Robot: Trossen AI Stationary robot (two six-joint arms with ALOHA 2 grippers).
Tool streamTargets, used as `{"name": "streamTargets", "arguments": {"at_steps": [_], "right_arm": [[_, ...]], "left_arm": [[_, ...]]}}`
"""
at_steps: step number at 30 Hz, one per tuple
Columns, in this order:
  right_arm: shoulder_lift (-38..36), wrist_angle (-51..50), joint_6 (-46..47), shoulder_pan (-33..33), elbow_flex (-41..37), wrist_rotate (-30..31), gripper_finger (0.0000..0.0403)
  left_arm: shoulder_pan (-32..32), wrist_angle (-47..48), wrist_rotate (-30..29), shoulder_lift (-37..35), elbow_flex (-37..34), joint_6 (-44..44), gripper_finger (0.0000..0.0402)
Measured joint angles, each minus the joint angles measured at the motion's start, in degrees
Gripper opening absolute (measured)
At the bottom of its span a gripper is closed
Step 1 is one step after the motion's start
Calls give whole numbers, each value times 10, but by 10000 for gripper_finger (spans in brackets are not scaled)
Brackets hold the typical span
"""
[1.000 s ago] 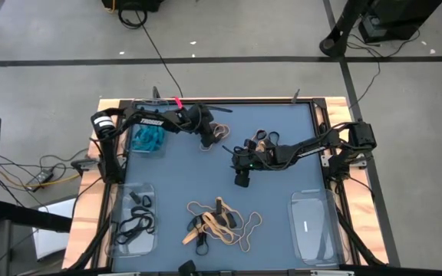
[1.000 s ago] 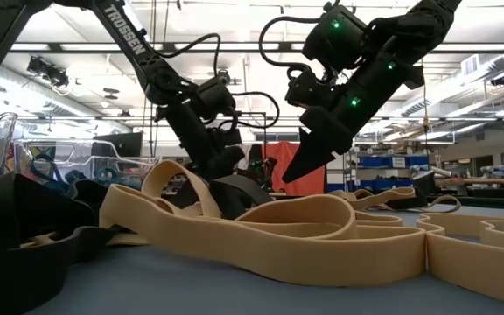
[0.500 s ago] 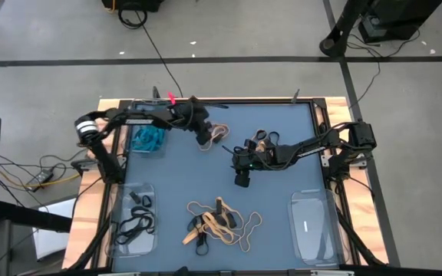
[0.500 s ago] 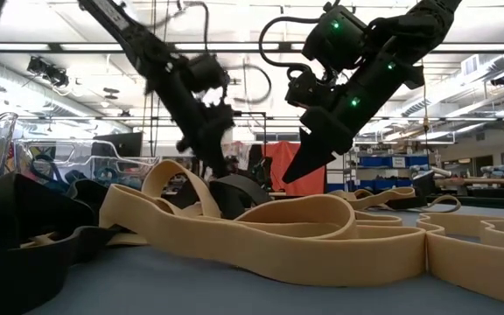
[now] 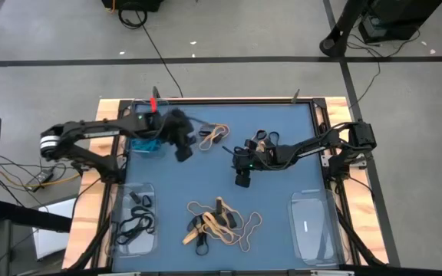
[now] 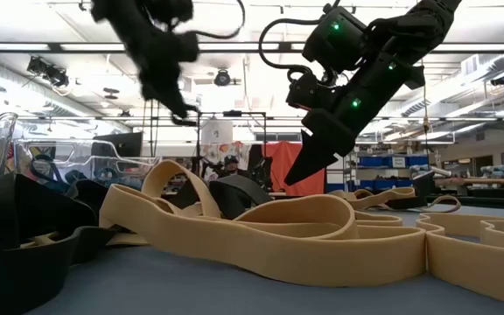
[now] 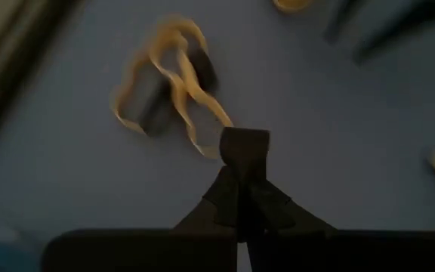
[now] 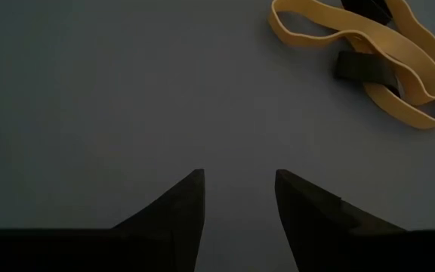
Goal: Sort rubber bands into baskets
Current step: Put the black rubber band into the bottom left transparent bin
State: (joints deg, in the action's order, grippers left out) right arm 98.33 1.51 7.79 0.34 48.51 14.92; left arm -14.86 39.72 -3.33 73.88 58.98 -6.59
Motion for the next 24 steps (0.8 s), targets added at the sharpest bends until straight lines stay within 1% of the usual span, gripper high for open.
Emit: {"name": "streamTargets", "arguments": {"at_steps": [6, 10, 14, 19, 24], "right_arm": [[0, 1, 0, 0, 0, 0, 174], [0, 3, 2, 0, 0, 0, 174], [0, 8, 2, 0, 0, 0, 174], [0, 10, 2, 0, 0, 0, 174], [0, 10, 2, 0, 0, 0, 174]], "left_arm": [[97, 141, 1, -45, 0, -77, 9], [154, 195, 1, -60, 0, -136, 9], [207, 229, 4, -62, 0, -195, 9], [268, 272, 30, -61, 0, -264, 9], [329, 293, 54, -61, 0, -342, 9]]}}
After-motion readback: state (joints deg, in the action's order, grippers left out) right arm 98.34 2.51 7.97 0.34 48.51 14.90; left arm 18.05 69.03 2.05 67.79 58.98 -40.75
